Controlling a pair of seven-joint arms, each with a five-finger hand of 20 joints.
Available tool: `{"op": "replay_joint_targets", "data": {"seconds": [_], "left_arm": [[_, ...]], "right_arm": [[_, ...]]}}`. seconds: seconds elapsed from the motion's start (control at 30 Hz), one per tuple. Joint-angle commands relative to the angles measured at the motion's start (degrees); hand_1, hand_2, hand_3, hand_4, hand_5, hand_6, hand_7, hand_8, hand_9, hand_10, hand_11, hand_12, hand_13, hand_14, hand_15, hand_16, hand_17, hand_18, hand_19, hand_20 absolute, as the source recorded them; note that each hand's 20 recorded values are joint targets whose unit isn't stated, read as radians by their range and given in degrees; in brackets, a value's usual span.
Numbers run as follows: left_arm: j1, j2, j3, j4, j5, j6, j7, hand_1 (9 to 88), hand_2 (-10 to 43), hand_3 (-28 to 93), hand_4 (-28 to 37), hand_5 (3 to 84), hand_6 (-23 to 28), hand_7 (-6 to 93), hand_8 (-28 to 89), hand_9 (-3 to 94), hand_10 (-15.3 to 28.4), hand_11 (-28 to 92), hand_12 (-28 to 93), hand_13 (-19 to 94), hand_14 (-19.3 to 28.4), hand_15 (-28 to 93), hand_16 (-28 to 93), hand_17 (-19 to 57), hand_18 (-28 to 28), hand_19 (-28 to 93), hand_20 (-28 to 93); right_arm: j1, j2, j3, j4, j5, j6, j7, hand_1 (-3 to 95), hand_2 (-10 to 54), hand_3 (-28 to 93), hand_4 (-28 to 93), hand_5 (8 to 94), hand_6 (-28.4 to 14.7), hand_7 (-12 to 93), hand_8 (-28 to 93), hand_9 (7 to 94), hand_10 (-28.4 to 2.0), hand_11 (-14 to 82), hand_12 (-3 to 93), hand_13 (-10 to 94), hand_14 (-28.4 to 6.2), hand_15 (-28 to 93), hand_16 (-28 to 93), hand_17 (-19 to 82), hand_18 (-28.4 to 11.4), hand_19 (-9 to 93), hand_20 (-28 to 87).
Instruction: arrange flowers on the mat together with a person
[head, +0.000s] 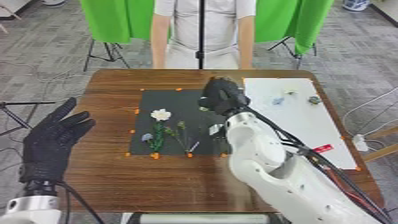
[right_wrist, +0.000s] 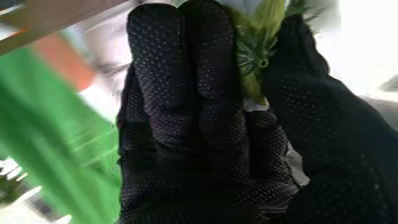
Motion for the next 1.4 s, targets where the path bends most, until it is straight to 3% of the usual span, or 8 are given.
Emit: {"op": "replay_joint_targets", "data": {"seconds": [0.03, 0.17, 0.27, 0.3, 0.47, 0.77, 1.13, 1.4], "left_arm": [[-2.0, 1.2, 1.4, 0.71, -2.79, -0.89, 0.42, 23.6, 7.5, 75, -22.5, 41.4, 10.5, 6.6, -6, 41.7, 21.3, 25, 13, 31, 28.1, 54, -6, -3.2, 27.8, 62, 12], [-3.1, 2.93, 2.18, 0.77, -2.72, -0.21, 0.79, 23.6, 7.5, 75, -22.3, 41.4, 10.5, 6.7, -6, 41.8, 21.4, 25, 13, 32, 28.3, 54, -6, -3.1, 27.9, 62, 12], [-4.0, 3.37, 2.52, 0.92, -2.4, -0.13, -0.1, 23.7, 7.5, 74, -22.4, 41.4, 10.5, 6.7, -6, 41.8, 21.4, 25, 13, 31, 28.2, 54, -6, -3.2, 27.9, 63, 12], [-4.2, 3.66, 2.75, 1.03, -2.58, -0.06, 0.29, 23.7, 7.5, 74, -22.4, 41.4, 10.6, 6.7, -6, 41.8, 21.4, 25, 13, 31, 28.2, 54, -6, -3.1, 27.9, 63, 12], [-5.0, 3.47, 3.11, 1.36, -2.27, -0.69, -0.66, 23.8, 7.6, 74, -22.3, 41.4, 10.6, 6.7, -6, 41.8, 21.4, 25, 13, 31, 28.1, 54, -6, -3.0, 28.0, 63, 12], [-4.8, 3.09, 3.07, 1.25, -2.28, -0.95, -0.85, 23.9, 7.6, 74, -22.3, 41.5, 10.7, 6.7, -6, 41.8, 21.4, 25, 13, 31, 28.1, 54, -6, -3.0, 27.9, 63, 13], [-5.6, 3.0, 3.52, 1.55, -2.05, -1.31, -1.82, 24.0, 7.6, 75, -22.0, 41.5, 10.7, 6.7, -6, 41.7, 21.4, 25, 13, 32, 28.1, 54, -6, -2.7, 27.8, 62, 12], [-5.1, 3.07, 3.66, 1.49, -2.2, -0.84, -1.33, 24.1, 7.6, 75, -21.9, 41.6, 10.8, 6.6, -6, 41.7, 21.5, 25, 13, 32, 28.1, 53, -7, -2.3, 27.6, 62, 11]], "right_arm": [[6.2, -10.9, -4.9, 7.2, -0.5, -5.0, -3.1, 61.2, -9.5, 66, -28, 79.8, 2.1, 26, -5, 90.1, -6.4, 12.6, 37.5, 77, -3.2, 43, 32, 24, -14.0, 69, 13], [8.2, -13.2, -7.5, 10.9, -0.5, -7.2, -2.8, 61.1, -9.5, 66, -28, 79.3, 2.2, 26, -5, 89.7, -6.5, 12.9, 37.6, 77, -3.2, 43, 31, 24, -13.9, 69, 13], [8.5, -14.4, -7.9, 12.4, -0.5, -11.4, -2.1, 60.8, -9.5, 66, -28, 78.9, 2.5, 27, -5, 89.7, -6.5, 13.0, 37.5, 77, -3.2, 44, 31, 24, -13.9, 69, 13], [9.0, -14.3, -8.6, 12.7, -0.1, -11.9, -1.6, 60.4, -9.5, 66, -28, 78.7, 2.8, 26, -6, 89.7, -6.5, 13.1, 37.4, 77, -3.4, 44, 31, 24, -14.1, 69, 13], [9.0, -14.3, -9.8, 14.2, -2.0, -13.2, -0.4, 59.0, -9.5, 66, -28, 77.6, 3.8, 26, -7, 89.7, -6.8, 13.8, 37.1, 76, -4.2, 46, 30, 23, -15.0, 69, 14], [9.6, -14.0, -11.6, 14.8, -5.5, -16.7, 3.6, 55.9, -9.5, 66, -28, 73.5, 3.1, 24, -9, 86.7, -7.7, 16.8, 35.3, 73, -6.0, 51, 25, 21, -16.6, 70, 15], [9.9, -14.6, -11.7, 14.6, -4.9, -18.7, 6.1, 48.8, -9.5, 67, -28, 70.3, 1.6, 19, -8, 81.5, -10.2, 30.5, 25.2, 72, -9.0, 58, 16, 23, -20.2, 72, 13], [10.0, -14.7, -12.0, 13.7, -6.0, -18.2, 6.0, 43.5, -9.5, 69, -28, 68.1, 1.7, 17, -14, 78.8, -12.2, 34.3, 19.1, 71, -10.1, 56, 15, 23, -21.3, 71, 12]]}}
